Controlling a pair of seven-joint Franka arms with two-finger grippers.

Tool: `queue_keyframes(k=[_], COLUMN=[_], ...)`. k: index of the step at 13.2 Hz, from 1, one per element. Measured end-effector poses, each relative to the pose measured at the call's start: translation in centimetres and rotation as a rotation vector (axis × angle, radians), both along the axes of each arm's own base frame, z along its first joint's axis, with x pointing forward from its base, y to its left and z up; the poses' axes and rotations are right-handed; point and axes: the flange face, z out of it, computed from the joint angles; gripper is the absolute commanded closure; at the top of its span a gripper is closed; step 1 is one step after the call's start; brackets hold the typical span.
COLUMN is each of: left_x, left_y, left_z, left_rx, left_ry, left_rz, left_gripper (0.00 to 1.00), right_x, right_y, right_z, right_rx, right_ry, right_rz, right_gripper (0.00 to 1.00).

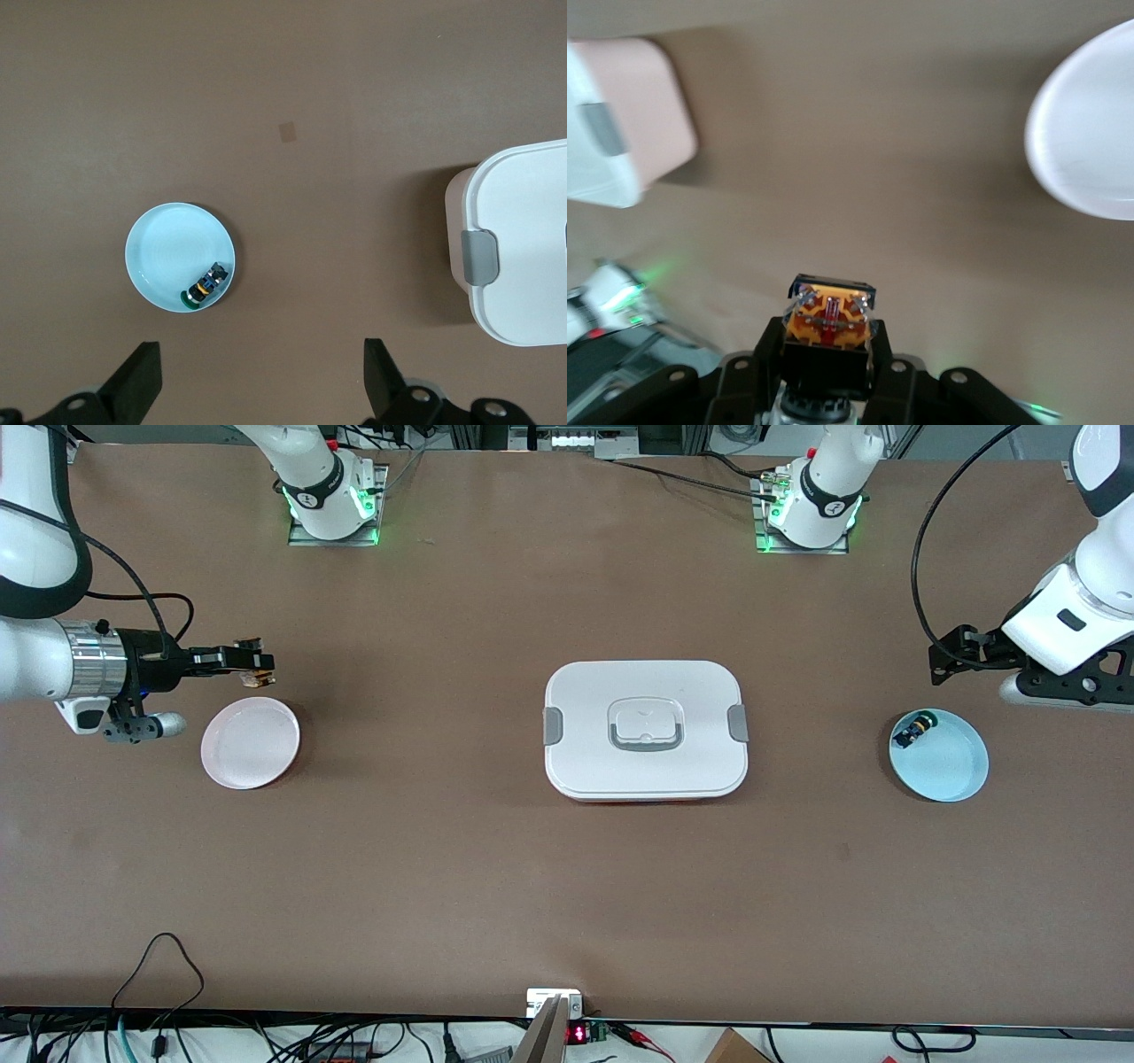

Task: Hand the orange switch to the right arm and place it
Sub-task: 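Carry the switch with the right gripper over the white plate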

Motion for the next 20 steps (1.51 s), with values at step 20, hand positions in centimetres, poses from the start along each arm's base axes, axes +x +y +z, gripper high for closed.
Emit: queue_keyframes(k=[20], left_x=[-3.9], left_y=[0.4], left_z=[-1.0], left_rx=[-0.015], left_ry=[-0.007], left_rz=[-0.003], left_gripper=[0.00], right_x=[-3.9], right_y=[-1.2], right_z=[-7.6], right_rx=[-0.381], right_ry=[-0.214], right_rz=[0.019], right_gripper=[1.00])
